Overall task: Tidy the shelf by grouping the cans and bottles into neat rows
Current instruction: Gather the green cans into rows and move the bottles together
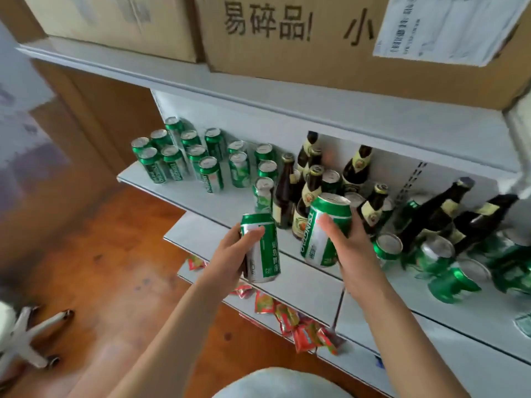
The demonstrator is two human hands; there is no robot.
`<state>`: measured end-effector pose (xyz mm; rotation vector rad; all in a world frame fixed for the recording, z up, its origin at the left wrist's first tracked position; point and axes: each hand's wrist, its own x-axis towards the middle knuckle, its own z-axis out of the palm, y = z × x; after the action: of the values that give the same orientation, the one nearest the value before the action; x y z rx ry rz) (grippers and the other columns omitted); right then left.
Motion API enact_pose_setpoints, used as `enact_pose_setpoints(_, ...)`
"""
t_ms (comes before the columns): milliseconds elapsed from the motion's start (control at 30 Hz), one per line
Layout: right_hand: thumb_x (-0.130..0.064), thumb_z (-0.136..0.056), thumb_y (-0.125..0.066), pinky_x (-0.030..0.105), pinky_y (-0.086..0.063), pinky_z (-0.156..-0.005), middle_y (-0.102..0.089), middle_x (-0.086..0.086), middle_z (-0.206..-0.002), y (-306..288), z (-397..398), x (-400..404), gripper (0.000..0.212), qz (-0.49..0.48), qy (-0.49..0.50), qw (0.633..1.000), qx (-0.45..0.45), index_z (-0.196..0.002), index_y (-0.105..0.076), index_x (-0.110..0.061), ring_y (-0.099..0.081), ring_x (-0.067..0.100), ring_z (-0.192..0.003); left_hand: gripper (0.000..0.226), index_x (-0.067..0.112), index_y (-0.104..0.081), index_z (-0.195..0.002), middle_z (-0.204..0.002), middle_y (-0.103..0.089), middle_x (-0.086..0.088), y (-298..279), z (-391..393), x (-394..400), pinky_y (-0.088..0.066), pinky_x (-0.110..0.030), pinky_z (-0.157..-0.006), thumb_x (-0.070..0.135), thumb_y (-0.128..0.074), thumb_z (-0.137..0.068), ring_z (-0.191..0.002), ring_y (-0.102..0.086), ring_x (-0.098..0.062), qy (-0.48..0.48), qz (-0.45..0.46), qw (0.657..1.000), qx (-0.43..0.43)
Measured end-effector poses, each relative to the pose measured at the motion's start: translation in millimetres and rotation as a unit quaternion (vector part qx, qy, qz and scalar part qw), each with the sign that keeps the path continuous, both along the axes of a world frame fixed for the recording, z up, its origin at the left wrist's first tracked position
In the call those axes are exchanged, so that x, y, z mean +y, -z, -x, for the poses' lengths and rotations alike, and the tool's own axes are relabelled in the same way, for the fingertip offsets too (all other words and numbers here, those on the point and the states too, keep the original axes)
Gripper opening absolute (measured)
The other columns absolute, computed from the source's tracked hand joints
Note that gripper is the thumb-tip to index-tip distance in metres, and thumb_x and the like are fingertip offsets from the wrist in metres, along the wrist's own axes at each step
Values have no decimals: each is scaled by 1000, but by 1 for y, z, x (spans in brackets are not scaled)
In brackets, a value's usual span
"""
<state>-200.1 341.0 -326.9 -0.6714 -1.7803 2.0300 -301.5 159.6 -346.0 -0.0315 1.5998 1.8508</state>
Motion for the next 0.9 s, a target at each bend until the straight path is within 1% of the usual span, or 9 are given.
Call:
enact_pose_setpoints(100,-46,-73,-72,24,-49,-90,-68,-24,-106,1,52,-34,44,-37,-39,999,1,-114,-58,-39,-63,-1,-104,46,21,-57,-125,-109,-72,-5,10,35,-41,-59,-38,-76,29,-74,-83,-97,-71,-22,-35,56,995,75)
enact_pose_setpoints(200,-41,-76,-76,28,-52,-91,-69,-15,-109,13,101,-60,49,-68,-60,996,-3,-120,-59,-30,-64,2,-104,54,26,-56,-124,-110,-71,5,23,74,-70,-57,-36,-84,35,-81,-77,-102,-68,-13,-35,129,978,157)
enact_pose_setpoints(267,-38,-79,-78,34,-54,-91,-69,-10,-110,27,134,-70,44,-85,-64,994,-14,-118,-60,-28,-65,4,-102,56,28,-56,-123,-112,-70,9,31,101,-83,-55,-33,-86,31,-84,-74,-104,-66,-8,-41,154,970,186)
enact_pose_setpoints(333,-44,-78,-79,39,-54,-92,-68,-9,-110,44,167,-76,44,-123,-60,990,-28,-114,-60,-28,-65,7,-101,56,28,-56,-122,-113,-68,11,38,128,-90,-55,-31,-85,29,-85,-74,-104,-64,-7,-49,180,961,206)
enact_pose_setpoints(400,-56,-72,-77,38,-53,-92,-66,-8,-112,60,200,-80,56,-183,-57,980,-54,-116,-58,-26,-63,9,-102,56,28,-56,-121,-113,-67,12,47,156,-95,-55,-30,-85,27,-85,-74,-104,-63,-7,-56,204,952,220)
enact_pose_setpoints(500,-65,-66,-74,38,-52,-90,-62,-2,-115,82,247,-82,74,-259,-51,960,-94,-121,-52,-20,-59,15,-105,58,27,-54,-120,-113,-66,13,60,202,-98,-55,-32,-87,25,-87,-72,-105,-63,-9,-68,239,942,227)
enact_pose_setpoints(633,-46,-66,-85,33,-48,-78,-57,2,-108,105,290,-85,66,-335,-22,935,-115,-113,-51,-14,-56,19,-96,60,33,-53,-116,-109,-65,18,71,262,-102,-55,-35,-92,28,-89,-69,-104,-62,-7,-77,280,924,249)
enact_pose_setpoints(800,-36,-67,-86,27,-42,-73,-56,6,-108,128,308,-89,65,-377,-6,915,-146,-115,-52,-10,-56,22,-96,62,35,-50,-118,-120,-61,7,86,324,-101,-50,-32,-96,28,-88,-70,-112,-58,-14,-51,297,906,298)
enact_pose_setpoints(900,-48,-68,-80,36,-52,-75,-54,6,-113,133,307,-95,71,-413,5,895,-168,-122,-49,-13,-56,26,-99,68,31,-50,-129,-128,-50,1,97,345,-98,-42,-35,-104,32,-87,-71,-118,-47,-17,-9,339,870,358)
